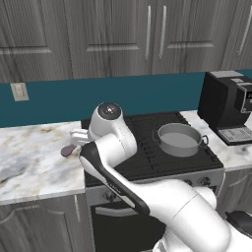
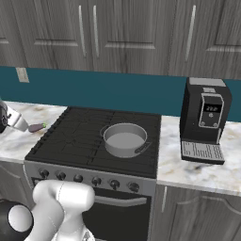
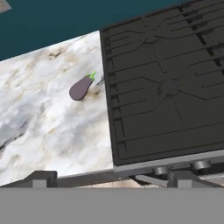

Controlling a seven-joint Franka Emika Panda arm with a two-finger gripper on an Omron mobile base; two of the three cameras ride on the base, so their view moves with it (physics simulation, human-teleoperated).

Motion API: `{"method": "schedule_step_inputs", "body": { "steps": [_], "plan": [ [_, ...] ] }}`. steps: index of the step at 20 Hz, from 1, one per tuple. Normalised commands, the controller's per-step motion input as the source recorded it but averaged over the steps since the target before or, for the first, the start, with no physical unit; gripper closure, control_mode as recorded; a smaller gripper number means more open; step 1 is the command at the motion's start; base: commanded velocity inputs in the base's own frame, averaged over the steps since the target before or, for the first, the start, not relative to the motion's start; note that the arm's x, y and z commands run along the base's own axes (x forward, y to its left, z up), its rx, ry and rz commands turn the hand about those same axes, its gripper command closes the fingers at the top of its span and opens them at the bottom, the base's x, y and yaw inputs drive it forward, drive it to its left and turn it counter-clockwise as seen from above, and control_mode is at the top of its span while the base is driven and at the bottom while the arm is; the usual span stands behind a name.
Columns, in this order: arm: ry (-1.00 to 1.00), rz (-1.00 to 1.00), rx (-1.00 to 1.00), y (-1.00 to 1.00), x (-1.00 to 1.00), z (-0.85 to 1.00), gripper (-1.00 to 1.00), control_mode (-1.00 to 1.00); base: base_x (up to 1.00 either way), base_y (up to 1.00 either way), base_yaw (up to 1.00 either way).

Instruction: Turn on the burner for the pot on the stove. Wait thirty seconds for the pot to heat up. Then add the eggplant to the pot.

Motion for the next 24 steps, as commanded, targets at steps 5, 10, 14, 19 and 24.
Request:
{"method": "schedule_step_inputs", "body": {
  "steps": [5, 10, 14, 19, 24],
  "plan": [
    [0.08, 0.0, 0.0, 0.18, 0.35, -0.17, -1.0, -1.0, 0.0, 0.0, 0.0],
    [0.05, 0.0, 0.0, 0.23, 0.33, -0.26, -1.0, -1.0, 0.0, 0.0, 0.0],
    [0.03, 0.0, 0.0, 0.23, 0.36, -0.36, -1.0, -1.0, 0.0, 0.0, 0.0],
    [0.0, 0.0, 0.0, 0.16, 0.28, -0.29, -1.0, -1.0, 0.0, 0.0, 0.0],
    [0.0, 0.0, 0.0, 0.14, 0.25, -0.23, -1.0, -1.0, 0.0, 0.0, 0.0]
  ]
}}
